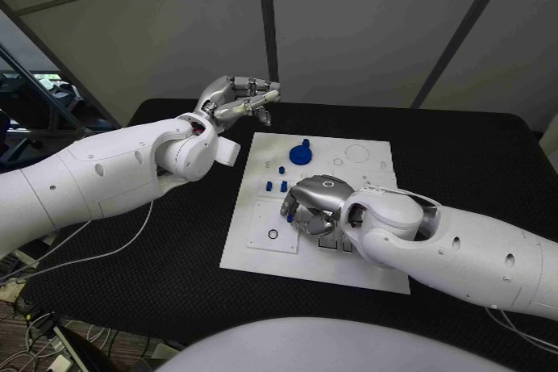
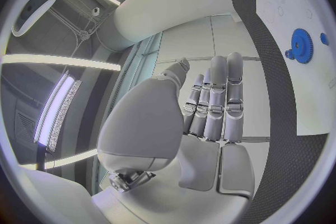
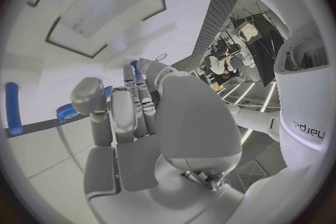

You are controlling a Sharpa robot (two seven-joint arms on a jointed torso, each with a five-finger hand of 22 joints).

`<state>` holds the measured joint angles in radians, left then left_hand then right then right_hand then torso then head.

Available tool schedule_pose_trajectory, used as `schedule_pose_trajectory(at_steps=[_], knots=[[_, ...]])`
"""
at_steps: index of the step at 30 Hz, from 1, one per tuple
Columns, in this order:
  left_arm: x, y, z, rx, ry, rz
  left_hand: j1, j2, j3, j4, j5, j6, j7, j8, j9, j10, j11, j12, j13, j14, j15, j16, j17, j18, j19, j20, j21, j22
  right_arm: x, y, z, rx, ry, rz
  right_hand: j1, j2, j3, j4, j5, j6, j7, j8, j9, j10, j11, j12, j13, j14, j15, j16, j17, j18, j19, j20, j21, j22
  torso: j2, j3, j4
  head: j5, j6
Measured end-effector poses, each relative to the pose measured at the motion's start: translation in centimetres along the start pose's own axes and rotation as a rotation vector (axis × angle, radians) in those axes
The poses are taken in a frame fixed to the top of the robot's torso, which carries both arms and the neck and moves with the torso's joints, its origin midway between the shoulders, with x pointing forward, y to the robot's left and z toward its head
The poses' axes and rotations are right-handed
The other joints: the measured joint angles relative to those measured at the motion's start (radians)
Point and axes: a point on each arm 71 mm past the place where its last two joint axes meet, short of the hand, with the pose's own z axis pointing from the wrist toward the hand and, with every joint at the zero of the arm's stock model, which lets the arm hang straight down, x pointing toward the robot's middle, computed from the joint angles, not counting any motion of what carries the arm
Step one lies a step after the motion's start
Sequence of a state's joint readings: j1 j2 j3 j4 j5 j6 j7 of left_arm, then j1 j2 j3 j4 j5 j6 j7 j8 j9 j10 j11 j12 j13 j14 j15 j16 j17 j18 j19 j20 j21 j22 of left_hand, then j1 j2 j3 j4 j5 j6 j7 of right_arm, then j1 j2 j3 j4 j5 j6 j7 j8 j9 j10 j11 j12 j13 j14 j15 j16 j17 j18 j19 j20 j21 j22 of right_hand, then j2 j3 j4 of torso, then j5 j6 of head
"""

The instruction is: Assemble the parts on the task board

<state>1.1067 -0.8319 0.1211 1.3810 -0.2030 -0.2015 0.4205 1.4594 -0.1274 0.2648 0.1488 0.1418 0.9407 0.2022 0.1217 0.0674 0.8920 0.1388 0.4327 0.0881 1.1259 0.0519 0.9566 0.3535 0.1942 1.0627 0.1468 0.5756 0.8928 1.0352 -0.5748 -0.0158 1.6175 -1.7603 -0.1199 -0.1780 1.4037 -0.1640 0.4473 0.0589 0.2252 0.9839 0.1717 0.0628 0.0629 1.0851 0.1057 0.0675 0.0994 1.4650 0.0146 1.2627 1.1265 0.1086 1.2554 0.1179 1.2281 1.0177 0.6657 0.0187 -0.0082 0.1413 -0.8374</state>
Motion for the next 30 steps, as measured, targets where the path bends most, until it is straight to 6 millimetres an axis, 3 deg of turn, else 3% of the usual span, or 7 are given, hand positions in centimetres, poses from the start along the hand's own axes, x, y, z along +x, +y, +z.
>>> schedule_pose_trajectory(at_steps=[4, 12, 19, 26, 30], knots=[[0.0, 0.0, 0.0, -0.002, 0.0, 0.0, 0.0, 0.0, 0.0, 0.0, 0.0, -0.003, 0.003, 0.0, 0.0, 0.0, 0.0, 0.0, 0.0, 0.0, 0.0, 0.0, 0.0, 0.0, 0.0, 0.0, 0.0, 0.0, 0.1, 0.0, -0.1, 0.006, -0.007, -0.001, -0.007, -0.007, -0.014, -0.005, -0.004, -0.032, 0.0, 0.0, 0.001, -0.042, 0.01, -0.004, -0.019, 0.0, 0.0, -0.014, -0.025, 0.0, -0.01, 0.007, -0.023, -0.031, 0.0, 0.0001, 0.0, 0.0, 0.002], [-0.1, 0.0, 0.0, -0.005, 0.0, 0.0, 0.0, 0.0, 0.0, 0.0, 0.0, -0.003, 0.003, 0.0, 0.0, -0.003, -0.004, 0.0, 0.0, 0.0, 0.0, 0.0, 0.0, 0.0, 0.0, 0.0, 0.0, 0.0, -0.1, -0.2, -1.2, 0.011, -0.056, 0.009, -0.011, -0.003, -0.023, -0.01, -0.004, -0.038, -0.007, 0.0, 0.003, -0.053, 0.007, 0.002, -0.024, 0.0, 0.0, -0.02, -0.034, 0.0, -0.014, 0.01, -0.032, -0.044, 0.0, 0.0006, 0.0001, -0.002, 0.006], [-0.3, 0.1, -0.1, -0.008, -0.002, 0.002, 0.0, 0.0, 0.0, 0.0, 0.0, -0.006, 0.0, 0.0, 0.0, -0.004, -0.004, 0.0, 0.0, 0.0, 0.0, 0.0, -0.002, 0.0, -0.004, 0.004, 0.0, -0.001, -0.8, -0.6, -3.6, 0.01, -0.121, 0.022, -0.014, 0.002, -0.029, -0.01, -0.004, -0.026, -0.01, 0.006, 0.007, -0.053, 0.007, 0.025, -0.025, 0.0, 0.0, -0.02, -0.029, 0.0, -0.014, 0.011, -0.032, -0.042, -0.001, 0.0012, -0.0007, -0.002, 0.009], [-0.5, 0.2, -0.2, -0.013, -0.005, 0.005, 0.0, 0.0, 0.0, 0.0, 0.0, -0.006, 0.0, 0.0, 0.0, -0.004, -0.004, 0.0, 0.0, 0.0, 0.0, 0.0, -0.002, 0.0, -0.004, 0.004, 0.0, -0.001, -3.3, -3.9, -6.1, 0.1, -0.178, 0.041, -0.016, 0.0, -0.051, -0.01, -0.004, -0.027, -0.011, 0.006, 0.006, -0.056, 0.002, 0.029, -0.029, 0.0, 0.0, -0.014, -0.024, 0.0, -0.01, 0.007, -0.033, -0.041, -0.003, 0.0005, -0.0027, -0.019, 0.022], [-0.5, 0.3, -0.2, -0.015, -0.004, 0.005, 0.0, 0.0, 0.0, 0.0, 0.0, -0.006, 0.0, 0.0, 0.0, -0.007, -0.001, 0.004, 0.0, -0.004, 0.004, 0.0, -0.002, 0.0, -0.004, 0.004, 0.0, -0.001, -4.3, -5.8, -7.2, 0.16, -0.188, 0.038, -0.029, -0.013, -0.091, -0.006, 0.001, -0.044, -0.029, 0.006, 0.005, -0.088, 0.005, 0.035, -0.031, 0.0, 0.0, -0.019, -0.038, 0.0, -0.01, 0.007, -0.048, -0.055, -0.003, -0.0001, -0.0035, -0.026, 0.028]])
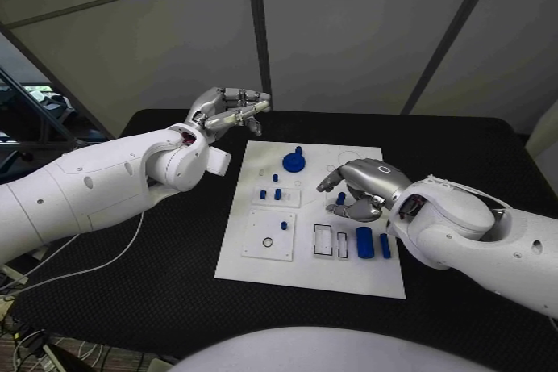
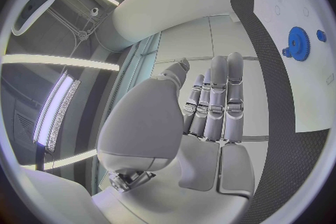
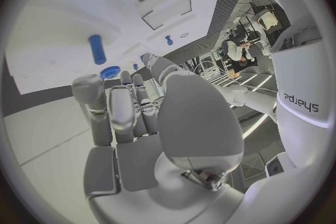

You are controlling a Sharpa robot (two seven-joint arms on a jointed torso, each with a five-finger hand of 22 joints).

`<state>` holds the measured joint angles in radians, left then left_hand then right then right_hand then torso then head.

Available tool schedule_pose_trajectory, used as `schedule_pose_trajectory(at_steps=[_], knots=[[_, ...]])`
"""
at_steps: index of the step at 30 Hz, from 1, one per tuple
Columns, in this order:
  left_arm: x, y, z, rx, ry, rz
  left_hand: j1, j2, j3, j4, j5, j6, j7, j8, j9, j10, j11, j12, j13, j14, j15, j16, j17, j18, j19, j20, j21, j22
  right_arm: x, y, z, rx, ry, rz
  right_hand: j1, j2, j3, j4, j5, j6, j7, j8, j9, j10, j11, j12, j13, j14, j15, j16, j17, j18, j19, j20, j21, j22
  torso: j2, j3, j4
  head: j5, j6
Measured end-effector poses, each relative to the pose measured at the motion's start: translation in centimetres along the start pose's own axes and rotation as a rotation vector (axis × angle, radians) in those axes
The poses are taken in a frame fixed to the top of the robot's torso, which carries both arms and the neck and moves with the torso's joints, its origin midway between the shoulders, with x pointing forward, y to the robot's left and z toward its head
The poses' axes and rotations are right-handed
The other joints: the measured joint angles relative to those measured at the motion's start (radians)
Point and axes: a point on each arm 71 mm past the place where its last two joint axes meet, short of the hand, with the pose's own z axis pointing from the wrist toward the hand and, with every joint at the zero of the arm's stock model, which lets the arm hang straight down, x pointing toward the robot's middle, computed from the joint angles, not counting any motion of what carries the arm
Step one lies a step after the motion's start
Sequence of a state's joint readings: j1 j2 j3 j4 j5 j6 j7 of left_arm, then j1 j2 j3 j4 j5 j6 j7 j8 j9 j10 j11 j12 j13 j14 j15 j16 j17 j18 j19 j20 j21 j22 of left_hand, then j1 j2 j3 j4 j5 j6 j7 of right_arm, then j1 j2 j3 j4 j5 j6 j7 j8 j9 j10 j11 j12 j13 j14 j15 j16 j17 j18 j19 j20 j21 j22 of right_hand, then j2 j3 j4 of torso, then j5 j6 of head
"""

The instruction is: Assemble the parts on the task board

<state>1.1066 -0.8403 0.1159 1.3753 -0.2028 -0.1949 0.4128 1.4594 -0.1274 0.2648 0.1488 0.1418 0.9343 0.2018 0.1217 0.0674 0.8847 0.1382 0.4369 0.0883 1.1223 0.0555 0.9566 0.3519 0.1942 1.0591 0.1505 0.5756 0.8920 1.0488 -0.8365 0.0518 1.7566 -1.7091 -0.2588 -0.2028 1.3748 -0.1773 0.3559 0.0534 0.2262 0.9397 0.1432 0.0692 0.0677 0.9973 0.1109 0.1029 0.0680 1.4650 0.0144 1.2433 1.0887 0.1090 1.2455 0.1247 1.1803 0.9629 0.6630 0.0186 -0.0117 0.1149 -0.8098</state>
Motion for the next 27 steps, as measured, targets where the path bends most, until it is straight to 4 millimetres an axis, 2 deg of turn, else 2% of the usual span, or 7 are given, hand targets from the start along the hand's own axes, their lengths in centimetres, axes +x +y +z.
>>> schedule_pose_trajectory(at_steps=[6, 12, 20, 24, 27], knots=[[0.0, 0.0, 0.0, -0.001, 0.001, 0.0, 0.0, 0.0, 0.0, 0.0, 0.0, 0.0, 0.0, 0.0, 0.0, 0.0, 0.0, 0.0, 0.0, 0.0, 0.0, 0.0, 0.0, 0.0, 0.0, 0.0, 0.0, 0.0, -0.4, -2.2, -0.5, 0.067, 0.018, -0.022, 0.0, 0.0, -0.042, 0.003, 0.0, -0.006, -0.006, 0.0, 0.0, -0.02, 0.003, 0.01, 0.0, 0.0, 0.0, 0.0, -0.005, 0.0, 0.0, 0.0, -0.007, -0.008, 0.0, -0.0004, 0.0, -0.005, 0.004], [0.1, 0.1, 0.0, -0.002, 0.002, -0.001, 0.0, 0.0, 0.0, 0.0, 0.0, 0.0, 0.0, 0.0, 0.0, 0.0, 0.0, 0.0, 0.0, 0.0, 0.0, 0.0, 0.0, 0.0, 0.0, 0.0, 0.0, 0.0, -0.2, -2.9, -0.4, 0.097, 0.052, -0.042, 0.001, 0.0, -0.056, 0.004, 0.0, -0.005, -0.012, 0.0, 0.0, -0.028, 0.003, 0.018, 0.0, 0.004, 0.004, 0.0, -0.007, 0.0, 0.0, 0.0, -0.007, -0.012, 0.0, -0.0004, 0.0005, -0.007, 0.007], [0.0, 0.1, 0.0, -0.002, 0.002, 0.0, 0.0, 0.0, 0.0, 0.0, 0.0, 0.0, 0.0, 0.0, 0.0, 0.0, 0.0, 0.0, 0.0, 0.0, 0.0, 0.0, 0.0, 0.0, 0.0, 0.0, 0.0, 0.0, 0.2, -3.2, 0.2, 0.112, 0.09, -0.062, 0.024, 0.024, -0.062, 0.005, 0.0, 0.0, -0.015, 0.0, 0.001, -0.027, 0.003, 0.043, 0.0, 0.004, 0.004, 0.0, -0.007, 0.0, 0.0, 0.0, -0.011, -0.012, 0.001, -0.0009, 0.0011, -0.008, 0.007], [0.0, 0.1, 0.0, -0.002, 0.003, 0.0, 0.0, 0.0, 0.0, 0.0, 0.0, 0.0, 0.0, 0.0, 0.0, 0.0, 0.0, 0.0, 0.0, 0.0, 0.0, 0.0, 0.0, 0.0, 0.0, 0.0, 0.0, 0.0, 0.4, -3.1, 0.6, 0.113, 0.102, -0.068, 0.032, 0.032, -0.062, 0.005, 0.0, 0.011, -0.01, 0.0, 0.002, -0.01, -0.006, 0.058, 0.0, 0.004, 0.004, 0.0, -0.007, 0.0, 0.002, -0.002, -0.011, -0.005, 0.001, -0.001, 0.0016, -0.007, 0.007], [0.0, 0.1, 0.0, -0.002, 0.003, -0.001, 0.0, 0.0, 0.0, 0.0, 0.0, 0.0, 0.0, 0.0, 0.0, 0.0, 0.0, 0.0, 0.0, 0.0, 0.0, 0.0, 0.0, 0.0, 0.0, 0.0, 0.0, 0.0, 0.5, -3.1, 0.8, 0.113, 0.107, -0.071, 0.035, 0.049, -0.061, 0.005, 0.0, 0.033, -0.007, 0.001, 0.004, 0.025, -0.01, 0.075, 0.001, 0.003, 0.003, 0.0, -0.009, 0.0, 0.018, -0.005, 0.001, 0.011, 0.001, -0.001, 0.0016, -0.007, 0.007]])
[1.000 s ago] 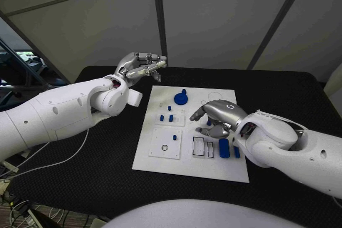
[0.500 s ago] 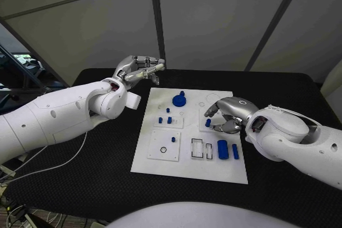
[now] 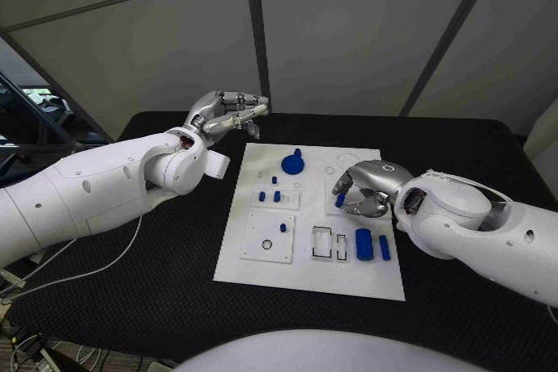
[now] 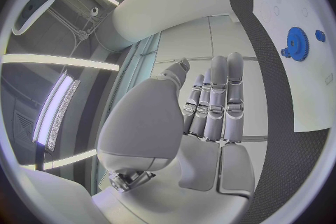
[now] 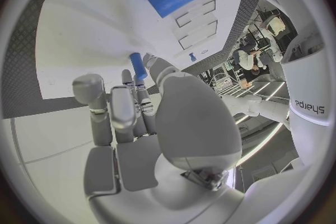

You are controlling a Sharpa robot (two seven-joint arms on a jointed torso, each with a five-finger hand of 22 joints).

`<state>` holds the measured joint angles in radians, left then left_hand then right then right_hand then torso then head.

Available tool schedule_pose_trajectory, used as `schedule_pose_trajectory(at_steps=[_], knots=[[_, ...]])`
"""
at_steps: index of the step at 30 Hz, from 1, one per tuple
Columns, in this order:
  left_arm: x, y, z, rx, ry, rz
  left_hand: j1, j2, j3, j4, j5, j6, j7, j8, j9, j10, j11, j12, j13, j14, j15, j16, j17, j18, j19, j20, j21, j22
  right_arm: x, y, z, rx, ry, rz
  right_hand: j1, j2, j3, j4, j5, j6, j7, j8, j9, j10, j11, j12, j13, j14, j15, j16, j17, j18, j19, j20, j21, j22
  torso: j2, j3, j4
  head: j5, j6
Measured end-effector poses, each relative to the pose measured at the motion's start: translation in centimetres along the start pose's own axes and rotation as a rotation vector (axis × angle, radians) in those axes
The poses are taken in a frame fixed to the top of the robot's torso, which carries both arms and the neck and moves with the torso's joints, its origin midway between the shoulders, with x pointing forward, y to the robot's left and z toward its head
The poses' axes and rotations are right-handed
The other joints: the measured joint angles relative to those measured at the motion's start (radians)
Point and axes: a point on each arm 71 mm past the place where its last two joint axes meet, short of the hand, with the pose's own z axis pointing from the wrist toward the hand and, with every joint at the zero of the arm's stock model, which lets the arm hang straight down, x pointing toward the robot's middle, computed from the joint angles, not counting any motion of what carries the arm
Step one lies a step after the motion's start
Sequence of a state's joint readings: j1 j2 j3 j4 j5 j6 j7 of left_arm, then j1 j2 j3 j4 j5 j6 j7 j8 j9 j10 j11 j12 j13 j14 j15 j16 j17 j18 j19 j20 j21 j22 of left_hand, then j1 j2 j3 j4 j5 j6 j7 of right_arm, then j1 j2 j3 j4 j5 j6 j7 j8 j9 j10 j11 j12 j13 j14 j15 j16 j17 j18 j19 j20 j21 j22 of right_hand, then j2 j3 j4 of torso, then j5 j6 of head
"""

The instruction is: Assemble the parts on the task board

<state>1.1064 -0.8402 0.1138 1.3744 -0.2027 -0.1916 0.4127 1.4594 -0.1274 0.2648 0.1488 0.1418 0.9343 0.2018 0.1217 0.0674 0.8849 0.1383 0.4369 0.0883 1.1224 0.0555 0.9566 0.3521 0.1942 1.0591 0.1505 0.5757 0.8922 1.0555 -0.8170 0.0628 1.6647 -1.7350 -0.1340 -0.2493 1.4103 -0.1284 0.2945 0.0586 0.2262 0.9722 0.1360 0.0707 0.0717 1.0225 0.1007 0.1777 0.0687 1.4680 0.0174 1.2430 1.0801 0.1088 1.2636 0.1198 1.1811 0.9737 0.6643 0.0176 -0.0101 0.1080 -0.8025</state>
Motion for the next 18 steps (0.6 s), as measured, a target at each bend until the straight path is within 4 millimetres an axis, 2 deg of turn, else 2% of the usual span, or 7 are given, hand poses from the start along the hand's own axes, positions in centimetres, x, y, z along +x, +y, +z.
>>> schedule_pose_trajectory(at_steps=[5, 10, 15, 18], knots=[[0.0, 0.01, 0.0, 0.0, 0.0, 0.0, 0.0, 0.0, 0.0, 0.0, 0.0, 0.0, 0.0, 0.0, 0.0, 0.0, 0.0, 0.0, 0.0, 0.0, 0.0, 0.0, 0.0, 0.0, 0.0, 0.0, 0.0, 0.0, 0.1, 0.01, 0.19, 0.001, 0.008, -0.004, 0.005, 0.015, 0.033, 0.008, 0.0, 0.053, 0.006, 0.018, 0.006, 0.094, -0.02, 0.023, 0.005, -0.003, -0.014, 0.02, 0.025, 0.0, 0.037, -0.014, 0.042, 0.057, 0.0, 0.0005, 0.0001, 0.002, -0.003], [0.01, 0.02, 0.01, 0.0, 0.0, 0.0, 0.0, 0.0, 0.0, 0.0, 0.0, 0.0, 0.0, 0.0, 0.0, 0.0, 0.0, 0.0, 0.0, 0.0, 0.0, 0.0, -0.001, 0.0, 0.0, 0.0, 0.0, 0.0, 0.12, 0.06, 0.28, -0.001, 0.009, -0.006, 0.012, 0.033, 0.056, 0.003, 0.0, 0.103, 0.0, 0.034, 0.011, 0.158, -0.035, 0.027, 0.01, -0.001, -0.027, 0.033, 0.042, 0.0, 0.054, -0.023, 0.068, 0.093, 0.0, 0.0007, -0.0005, 0.002, -0.004], [0.02, 0.02, 0.02, -0.001, 0.001, 0.0, 0.0, 0.0, 0.0, 0.0, 0.0, 0.0, 0.0, 0.0, 0.0, 0.0, 0.0, 0.0, 0.0, 0.0, 0.0, 0.0, -0.001, 0.0, 0.0, 0.0, 0.0, 0.0, 0.05, 0.0, 0.3, 0.0, 0.0, -0.007, 0.027, 0.045, 0.084, -0.01, -0.035, 0.149, -0.015, 0.049, 0.012, 0.214, -0.051, 0.027, 0.02, 0.0, -0.04, 0.041, 0.05, 0.0, 0.066, -0.036, 0.08, 0.115, -0.001, 0.0008, -0.0007, 0.002, -0.005], [0.0, 0.02, 0.02, -0.001, 0.0, 0.0, 0.0, 0.0, 0.0, 0.0, 0.0, 0.0, 0.0, 0.0, 0.0, 0.0, 0.0, 0.0, 0.0, 0.0, 0.0, 0.0, -0.001, 0.0, 0.0, 0.0, 0.0, 0.0, 0.03, -0.03, 0.27, 0.0, -0.015, -0.008, 0.037, 0.049, 0.096, -0.022, -0.041, 0.16, -0.014, 0.054, 0.012, 0.229, -0.056, 0.027, 0.024, -0.003, -0.043, 0.041, 0.052, 0.0, 0.066, -0.036, 0.082, 0.117, -0.001, 0.0009, -0.0008, 0.001, -0.006]])
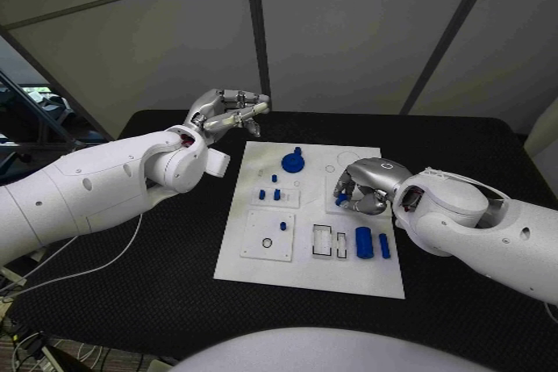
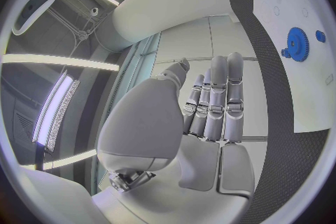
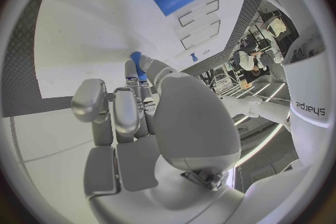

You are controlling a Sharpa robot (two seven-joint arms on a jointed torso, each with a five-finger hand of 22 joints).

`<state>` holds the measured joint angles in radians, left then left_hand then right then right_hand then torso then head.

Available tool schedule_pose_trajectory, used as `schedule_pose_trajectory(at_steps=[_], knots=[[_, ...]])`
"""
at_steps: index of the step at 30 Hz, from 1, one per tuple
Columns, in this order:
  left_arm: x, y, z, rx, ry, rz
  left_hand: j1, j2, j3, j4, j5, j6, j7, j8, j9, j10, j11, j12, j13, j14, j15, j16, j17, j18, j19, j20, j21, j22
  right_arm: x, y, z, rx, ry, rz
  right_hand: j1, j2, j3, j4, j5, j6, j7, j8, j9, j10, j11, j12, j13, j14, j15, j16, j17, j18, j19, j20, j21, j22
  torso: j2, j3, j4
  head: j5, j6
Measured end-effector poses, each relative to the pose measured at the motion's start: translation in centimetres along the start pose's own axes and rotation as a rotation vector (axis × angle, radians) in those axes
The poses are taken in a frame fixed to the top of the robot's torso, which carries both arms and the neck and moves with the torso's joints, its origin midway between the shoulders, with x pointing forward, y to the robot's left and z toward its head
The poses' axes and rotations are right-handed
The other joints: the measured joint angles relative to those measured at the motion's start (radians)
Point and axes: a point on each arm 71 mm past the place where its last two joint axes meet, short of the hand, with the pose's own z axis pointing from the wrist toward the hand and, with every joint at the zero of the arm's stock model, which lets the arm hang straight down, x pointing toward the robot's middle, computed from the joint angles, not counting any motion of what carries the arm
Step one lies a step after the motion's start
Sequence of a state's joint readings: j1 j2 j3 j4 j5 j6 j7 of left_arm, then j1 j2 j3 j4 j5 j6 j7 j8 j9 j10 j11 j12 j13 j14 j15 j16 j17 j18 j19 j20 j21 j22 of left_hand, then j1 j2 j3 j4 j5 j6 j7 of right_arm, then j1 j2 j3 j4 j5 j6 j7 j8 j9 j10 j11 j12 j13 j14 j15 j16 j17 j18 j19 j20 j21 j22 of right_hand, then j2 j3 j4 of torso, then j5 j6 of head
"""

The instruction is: Assemble the parts on the task board

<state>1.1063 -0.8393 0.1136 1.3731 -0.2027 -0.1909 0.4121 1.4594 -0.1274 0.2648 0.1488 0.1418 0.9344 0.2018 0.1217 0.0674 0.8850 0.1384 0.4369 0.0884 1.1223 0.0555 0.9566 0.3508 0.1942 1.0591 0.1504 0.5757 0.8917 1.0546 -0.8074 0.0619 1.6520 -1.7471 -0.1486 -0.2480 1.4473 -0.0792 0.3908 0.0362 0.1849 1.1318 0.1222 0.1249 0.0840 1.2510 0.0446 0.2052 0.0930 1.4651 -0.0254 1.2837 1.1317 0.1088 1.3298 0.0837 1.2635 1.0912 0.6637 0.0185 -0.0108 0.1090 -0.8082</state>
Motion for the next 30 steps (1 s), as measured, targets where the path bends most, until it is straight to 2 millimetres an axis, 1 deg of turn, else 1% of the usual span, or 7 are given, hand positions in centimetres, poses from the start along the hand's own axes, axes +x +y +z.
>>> schedule_pose_trajectory(at_steps=[7, 8, 10, 15, 19, 24, 30], knots=[[0.0, 0.0, 0.0, 0.0, -0.001, 0.0, 0.0, 0.0, 0.0, 0.0, 0.0, 0.0, 0.0, 0.0, 0.0, 0.0, 0.0, 0.0, 0.0, 0.0, 0.0, 0.0, -0.001, 0.0, 0.0, 0.0, 0.0, -0.001, -0.4, 0.3, -0.5, -0.012, -0.047, 0.005, 0.003, 0.003, 0.017, -0.009, -0.005, 0.002, 0.0, 0.0, 0.0, 0.0, 0.0, -0.008, 0.003, 0.0, 0.0, 0.004, 0.003, 0.0, 0.003, -0.003, 0.003, 0.005, -0.001, 0.0002, -0.0003, -0.001, 0.0], [0.0, 0.0, 0.0, -0.001, -0.001, 0.0, 0.0, 0.0, 0.0, 0.0, 0.0, 0.0, 0.0, 0.0, 0.0, 0.0, 0.0, 0.0, 0.0, 0.0, 0.0, 0.0, -0.001, 0.0, 0.0, 0.0, 0.0, -0.001, -0.5, 0.5, -0.7, -0.017, -0.056, 0.007, 0.008, 0.008, 0.019, -0.011, -0.005, 0.005, -0.003, 0.001, 0.001, 0.0, 0.0, -0.011, 0.004, 0.0, 0.0, 0.004, 0.003, 0.0, 0.003, -0.003, 0.003, 0.006, -0.001, 0.0002, -0.0003, 0.0, 0.0], [-0.1, 0.0, 0.0, -0.001, -0.002, 0.001, 0.0, 0.0, 0.0, 0.0, 0.0, 0.0, 0.0, 0.0, 0.0, 0.0, 0.0, 0.0, 0.0, 0.0, 0.0, 0.0, -0.001, 0.0, 0.0, 0.0, 0.0, -0.001, -0.9, 1.0, -1.1, -0.035, -0.08, 0.014, 0.027, 0.011, 0.021, -0.013, -0.005, 0.009, -0.007, 0.002, 0.002, 0.0, 0.001, -0.014, 0.003, 0.0, 0.0, 0.004, 0.003, 0.0, 0.004, -0.003, 0.006, 0.007, -0.001, 0.0002, -0.0003, 0.001, 0.0], [-0.1, 0.0, 0.0, -0.002, -0.003, 0.001, 0.0, 0.0, 0.0, 0.0, 0.0, 0.0, 0.0, 0.0, 0.0, 0.0, 0.0, 0.0, 0.0, 0.0, 0.0, 0.0, -0.001, 0.0, 0.0, 0.0, 0.0, -0.001, -2.7, 2.6, -1.8, -0.081, -0.145, 0.04, 0.026, 0.011, 0.024, -0.016, -0.006, 0.005, -0.003, 0.002, 0.003, 0.0, 0.001, -0.02, 0.003, 0.0, 0.0, 0.004, 0.002, 0.0, 0.003, -0.004, 0.006, 0.007, -0.002, -0.0005, -0.0004, 0.003, 0.0], [0.0, 0.1, 0.1, -0.002, -0.001, 0.0, 0.0, 0.0, 0.0, 0.0, 0.0, 0.0, 0.0, 0.0, 0.0, 0.0, 0.0, 0.0, 0.0, 0.0, 0.0, 0.0, -0.001, 0.0, 0.0, 0.0, 0.0, -0.001, -3.3, 4.2, -2.0, -0.127, -0.169, 0.068, 0.021, 0.005, 0.024, -0.016, -0.001, 0.005, -0.003, 0.002, 0.003, 0.0, 0.001, -0.02, 0.003, 0.0, 0.0, 0.004, 0.004, 0.0, 0.003, -0.003, 0.006, 0.009, -0.002, -0.0009, -0.0004, 0.005, 0.0], [0.1, 0.1, 0.1, -0.002, 0.001, -0.002, 0.0, 0.0, 0.0, 0.0, 0.0, 0.0, 0.0, 0.0, 0.0, 0.0, 0.0, 0.0, 0.0, 0.0, 0.0, 0.0, -0.001, 0.0, 0.0, 0.0, 0.0, -0.001, -3.4, 6.9, -1.1, -0.194, -0.173, 0.112, 0.017, 0.004, 0.027, -0.018, -0.001, 0.005, -0.003, 0.002, 0.004, 0.0, 0.001, -0.025, 0.003, 0.0, 0.0, 0.004, 0.004, 0.0, 0.003, -0.003, 0.006, 0.009, -0.001, -0.002, 0.0002, 0.009, -0.002], [0.4, 0.1, 0.3, -0.001, 0.007, -0.005, 0.0, 0.0, 0.0, 0.0, 0.0, 0.0, 0.0, 0.0, 0.0, 0.0, 0.0, 0.0, 0.0, 0.0, 0.0, 0.0, -0.001, 0.0, 0.0, 0.0, 0.0, -0.001, -1.7, 10.0, 0.5, -0.271, -0.127, 0.15, 0.016, 0.005, 0.026, -0.019, -0.001, 0.002, 0.001, 0.002, 0.009, 0.0, 0.001, -0.028, 0.003, 0.0, 0.0, 0.004, 0.002, 0.0, 0.003, -0.003, 0.006, 0.009, -0.001, -0.0021, 0.0019, 0.015, -0.006]])
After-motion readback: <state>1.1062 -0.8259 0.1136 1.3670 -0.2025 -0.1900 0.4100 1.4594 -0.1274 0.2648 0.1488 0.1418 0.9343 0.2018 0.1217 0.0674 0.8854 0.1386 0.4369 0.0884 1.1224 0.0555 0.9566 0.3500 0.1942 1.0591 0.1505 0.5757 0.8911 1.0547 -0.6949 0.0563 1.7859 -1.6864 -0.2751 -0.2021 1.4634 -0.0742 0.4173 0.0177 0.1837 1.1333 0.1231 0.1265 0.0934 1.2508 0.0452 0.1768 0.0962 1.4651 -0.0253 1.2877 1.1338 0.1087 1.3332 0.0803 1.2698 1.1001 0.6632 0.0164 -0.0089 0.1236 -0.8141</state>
